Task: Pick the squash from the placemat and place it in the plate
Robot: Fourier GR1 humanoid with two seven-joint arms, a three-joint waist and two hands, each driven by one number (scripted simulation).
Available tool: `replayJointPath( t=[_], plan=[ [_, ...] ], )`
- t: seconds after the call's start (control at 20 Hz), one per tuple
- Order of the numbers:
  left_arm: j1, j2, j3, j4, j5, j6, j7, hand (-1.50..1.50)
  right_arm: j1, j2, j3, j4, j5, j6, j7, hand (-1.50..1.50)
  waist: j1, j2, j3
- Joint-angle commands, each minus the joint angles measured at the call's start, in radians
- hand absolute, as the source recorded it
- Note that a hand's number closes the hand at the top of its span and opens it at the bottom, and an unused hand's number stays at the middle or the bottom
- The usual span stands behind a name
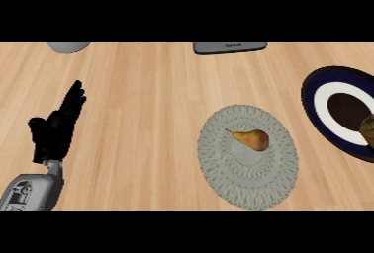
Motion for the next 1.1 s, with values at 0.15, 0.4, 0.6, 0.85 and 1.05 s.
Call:
replayJointPath(
  t=[0.15,0.4,0.6,0.85,1.05],
  plan=[
    [-0.026,-0.016,-0.02,-0.006,0.004,-0.017,-0.008,0.0,-0.048,-0.167,-0.213,0.256,-0.294,0.21,-0.333,1.5,0.046,0.022,-0.006],
    [-0.084,-0.024,-0.051,0.002,-0.017,-0.029,0.005,0.0,-0.082,-0.324,-0.25,0.547,-0.337,0.396,-0.518,1.5,0.101,0.032,-0.011],
    [-0.093,-0.038,-0.058,-0.006,-0.013,-0.032,0.031,0.0,-0.142,-0.368,-0.188,0.72,-0.288,0.403,-0.647,1.5,0.132,0.028,-0.012],
    [-0.148,-0.063,-0.078,0.047,-0.035,-0.03,0.04,0.0,-0.242,-0.341,-0.046,0.823,-0.194,0.318,-0.691,1.5,0.14,0.032,-0.013],
    [-0.126,-0.052,-0.057,0.06,-0.033,-0.042,-0.01,0.0,-0.281,-0.321,0.057,0.897,-0.055,0.138,-0.768,1.5,0.137,0.029,-0.014]
  ],
)
